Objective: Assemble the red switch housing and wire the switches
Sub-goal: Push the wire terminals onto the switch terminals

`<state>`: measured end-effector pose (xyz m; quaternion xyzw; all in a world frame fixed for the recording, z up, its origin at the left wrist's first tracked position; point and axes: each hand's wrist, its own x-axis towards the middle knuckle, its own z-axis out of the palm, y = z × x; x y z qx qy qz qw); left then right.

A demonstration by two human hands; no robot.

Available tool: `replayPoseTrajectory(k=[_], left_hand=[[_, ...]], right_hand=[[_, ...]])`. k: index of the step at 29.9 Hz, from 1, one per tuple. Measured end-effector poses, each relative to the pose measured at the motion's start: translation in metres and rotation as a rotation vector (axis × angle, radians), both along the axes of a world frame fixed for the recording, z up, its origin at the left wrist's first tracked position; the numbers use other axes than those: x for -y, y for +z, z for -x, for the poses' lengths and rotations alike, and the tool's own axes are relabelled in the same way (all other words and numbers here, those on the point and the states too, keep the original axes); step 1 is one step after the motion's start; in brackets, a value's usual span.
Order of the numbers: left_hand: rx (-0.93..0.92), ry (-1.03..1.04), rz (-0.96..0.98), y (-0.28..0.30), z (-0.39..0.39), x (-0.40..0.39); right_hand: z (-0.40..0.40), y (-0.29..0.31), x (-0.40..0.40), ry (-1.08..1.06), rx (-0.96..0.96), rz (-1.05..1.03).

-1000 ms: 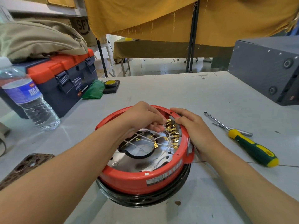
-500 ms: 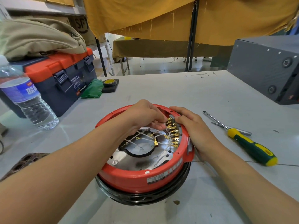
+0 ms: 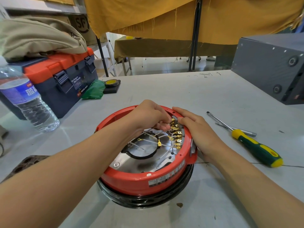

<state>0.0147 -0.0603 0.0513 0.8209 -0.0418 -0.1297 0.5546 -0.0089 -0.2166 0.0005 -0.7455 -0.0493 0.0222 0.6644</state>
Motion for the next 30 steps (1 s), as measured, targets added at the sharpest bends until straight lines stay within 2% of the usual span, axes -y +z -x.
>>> replayPoseTrajectory(k=[7,11,16,22,30], left_hand=[[0.033,-0.025,0.012,0.0,0.003,0.0],[0.103,-0.064,-0.053,0.001,0.005,-0.002],[0.287,-0.094,-0.274,0.004,0.008,-0.006],[0.404,-0.289,-0.561,0.011,0.015,-0.004],[0.456,-0.278,-0.5,0.002,0.016,-0.006]], right_hand=[[-0.001,0.003,0.002,0.005,0.022,0.052],[0.0,0.005,0.002,0.009,0.034,0.072],[0.0,0.005,0.002,0.008,0.038,0.067],[-0.001,0.004,0.003,0.011,0.061,0.083],[0.0,0.004,0.003,0.004,0.061,0.077]])
